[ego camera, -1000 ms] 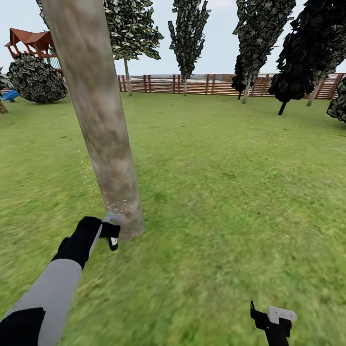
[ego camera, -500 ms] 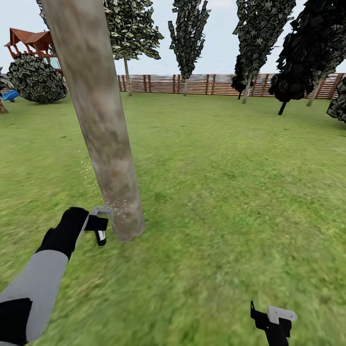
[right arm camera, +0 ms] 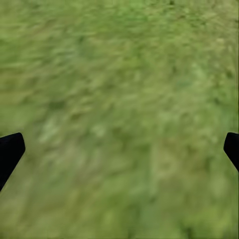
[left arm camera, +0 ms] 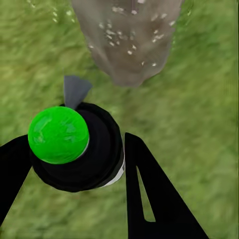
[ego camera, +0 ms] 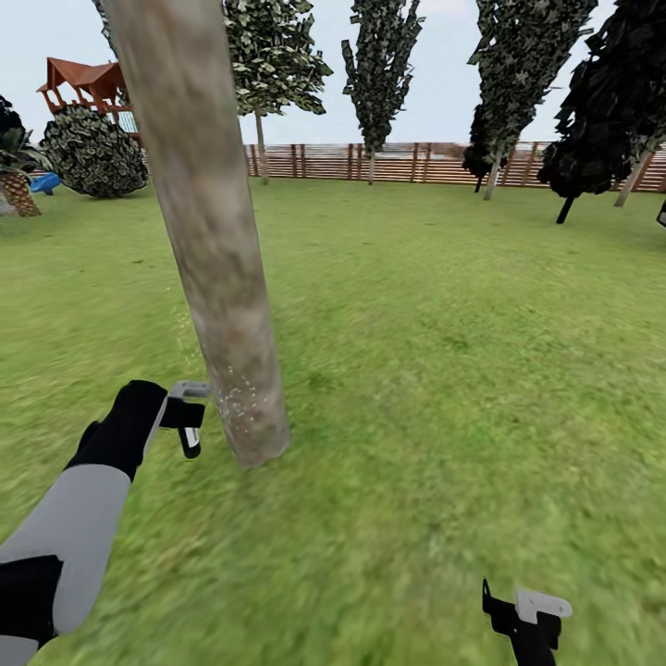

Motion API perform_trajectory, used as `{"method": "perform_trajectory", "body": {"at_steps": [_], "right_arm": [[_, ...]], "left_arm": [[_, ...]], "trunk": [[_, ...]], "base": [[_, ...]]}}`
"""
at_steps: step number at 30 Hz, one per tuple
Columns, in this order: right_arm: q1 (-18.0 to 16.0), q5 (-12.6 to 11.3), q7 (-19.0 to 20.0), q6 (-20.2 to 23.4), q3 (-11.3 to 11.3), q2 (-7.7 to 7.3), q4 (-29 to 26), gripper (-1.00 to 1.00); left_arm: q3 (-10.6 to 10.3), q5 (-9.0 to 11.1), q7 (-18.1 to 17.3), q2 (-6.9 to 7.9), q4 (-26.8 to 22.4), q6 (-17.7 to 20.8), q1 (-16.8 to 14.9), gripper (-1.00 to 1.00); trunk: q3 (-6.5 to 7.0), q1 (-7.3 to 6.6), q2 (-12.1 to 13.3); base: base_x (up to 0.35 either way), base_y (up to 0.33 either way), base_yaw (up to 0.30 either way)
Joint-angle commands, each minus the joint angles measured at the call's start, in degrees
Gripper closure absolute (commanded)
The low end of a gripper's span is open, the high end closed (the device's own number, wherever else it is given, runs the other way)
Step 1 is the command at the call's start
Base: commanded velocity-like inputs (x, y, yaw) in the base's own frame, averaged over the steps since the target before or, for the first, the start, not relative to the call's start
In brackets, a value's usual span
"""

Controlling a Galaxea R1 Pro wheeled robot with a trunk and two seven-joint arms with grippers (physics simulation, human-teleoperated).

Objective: In the garden, pick up the pesticide atomizer on the floor and spray pesticide onto both trees until each tree trunk is fully covered.

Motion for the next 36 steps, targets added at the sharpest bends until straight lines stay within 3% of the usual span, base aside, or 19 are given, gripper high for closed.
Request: {"method": "perform_trajectory", "body": {"at_steps": [1, 5, 16, 21, 25, 36], "right_arm": [[0.0, 0.0, -0.01, 0.0, 0.0, 0.01, 0.0, -1.0], [0.0, 0.0, 0.03, 0.0, 0.0, -0.01, 0.0, -1.0], [0.0, 0.0, -0.03, 0.0, 0.0, 0.01, 0.0, -1.0], [0.0, 0.02, -0.04, 0.0, 0.0, -0.03, 0.0, -1.0], [0.0, 0.02, -0.03, 0.0, 0.0, -0.09, 0.0, -1.0], [0.0, 0.0, -0.04, 0.0, 0.0, -0.1, 0.0, -1.0]], "left_arm": [[0.01, -0.06, -0.03, -0.18, -0.6, -0.01, 0.0, 1.0], [0.11, 0.01, -0.07, -0.38, -0.94, 0.0, 0.01, 1.0], [0.26, -0.13, -0.4, 0.74, -2.96, 0.8, -1.83, 1.0], [0.23, 0.3, -0.47, -0.24, -4.76, 0.87, -2.32, 1.0], [0.18, 0.28, -0.51, 0.05, -5.08, 0.88, -2.28, 1.0], [0.14, 0.19, -0.47, 0.35, -5.2, 0.88, -1.97, 1.0]], "trunk": [[0.0, 0.0, 0.0], [0.0, 0.0, 0.0], [0.0, 0.0, 0.0], [0.0, 0.0, 0.0], [0.0, 0.0, 0.0], [0.0, 0.0, 0.0]], "base": [[0.33, 0.0, 0.007], [0.309, 0.0, 0.002], [0.01, 0.0, 0.195], [0.0, 0.0, 0.008], [0.015, -0.01, 0.0], [0.121, -0.226, 0.0]]}}
